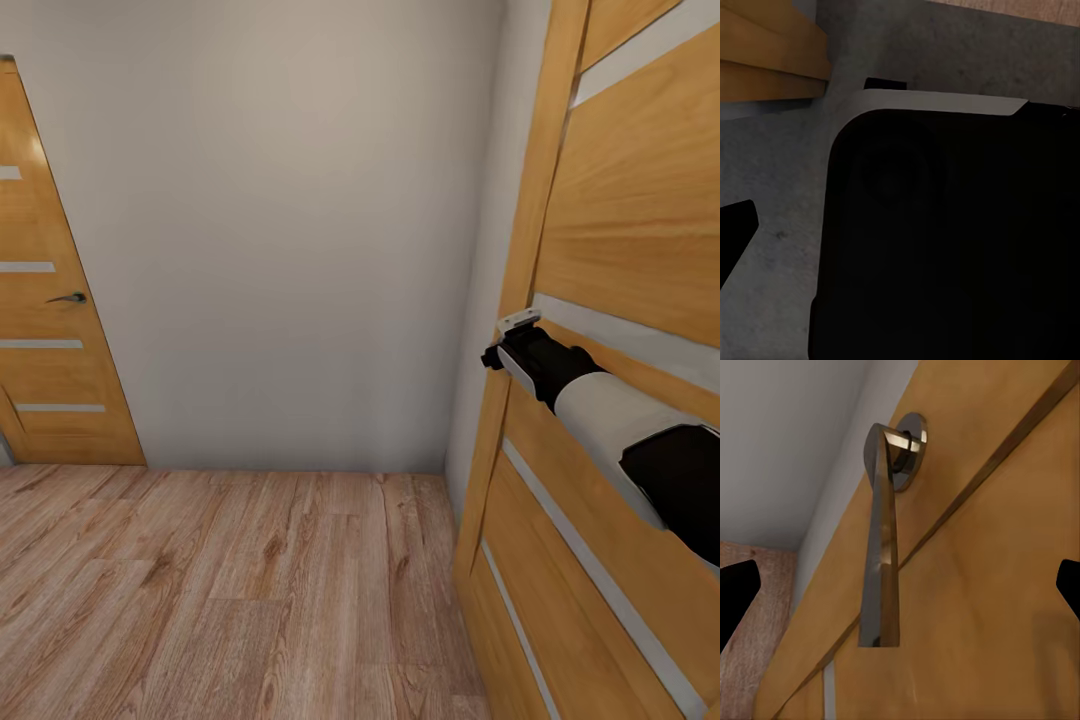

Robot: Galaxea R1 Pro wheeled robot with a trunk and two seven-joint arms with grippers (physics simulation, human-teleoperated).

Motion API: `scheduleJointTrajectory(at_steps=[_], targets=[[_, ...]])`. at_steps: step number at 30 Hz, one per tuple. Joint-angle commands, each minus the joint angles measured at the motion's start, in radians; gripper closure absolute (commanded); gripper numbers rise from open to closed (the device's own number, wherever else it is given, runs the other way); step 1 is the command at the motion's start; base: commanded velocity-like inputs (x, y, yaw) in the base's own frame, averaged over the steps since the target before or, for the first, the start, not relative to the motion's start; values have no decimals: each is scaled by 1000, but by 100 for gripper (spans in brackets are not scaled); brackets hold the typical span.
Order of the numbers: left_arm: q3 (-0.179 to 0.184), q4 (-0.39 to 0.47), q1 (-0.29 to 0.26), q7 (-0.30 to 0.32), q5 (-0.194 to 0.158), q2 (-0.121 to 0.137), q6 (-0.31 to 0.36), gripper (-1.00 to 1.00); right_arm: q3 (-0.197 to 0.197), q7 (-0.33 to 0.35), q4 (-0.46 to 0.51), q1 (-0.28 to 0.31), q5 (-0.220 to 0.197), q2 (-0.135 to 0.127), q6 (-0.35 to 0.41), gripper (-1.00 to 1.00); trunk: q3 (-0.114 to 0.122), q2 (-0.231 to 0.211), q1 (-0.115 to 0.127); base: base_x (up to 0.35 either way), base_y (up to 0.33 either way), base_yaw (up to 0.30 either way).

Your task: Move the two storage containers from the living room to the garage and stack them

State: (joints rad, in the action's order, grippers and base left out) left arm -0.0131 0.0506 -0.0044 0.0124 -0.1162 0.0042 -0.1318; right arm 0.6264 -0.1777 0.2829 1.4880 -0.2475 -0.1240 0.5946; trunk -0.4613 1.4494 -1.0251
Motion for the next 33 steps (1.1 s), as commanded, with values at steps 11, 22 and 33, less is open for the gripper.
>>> scheduleJointTrajectory(at_steps=[11,22,33], targets=[[-1,0,0,1,-8,0,-3,-100,6,-9,1,1,8,-36,8,-100,-1,1,0,0,0,0],[-1,0,0,1,-8,0,-3,-100,7,-9,1,1,8,-39,8,-100,-1,1,0,0,0,0],[-1,0,0,1,-8,0,-3,-100,7,-9,1,0,8,-39,8,-100,-1,1,0,0,0,0]])
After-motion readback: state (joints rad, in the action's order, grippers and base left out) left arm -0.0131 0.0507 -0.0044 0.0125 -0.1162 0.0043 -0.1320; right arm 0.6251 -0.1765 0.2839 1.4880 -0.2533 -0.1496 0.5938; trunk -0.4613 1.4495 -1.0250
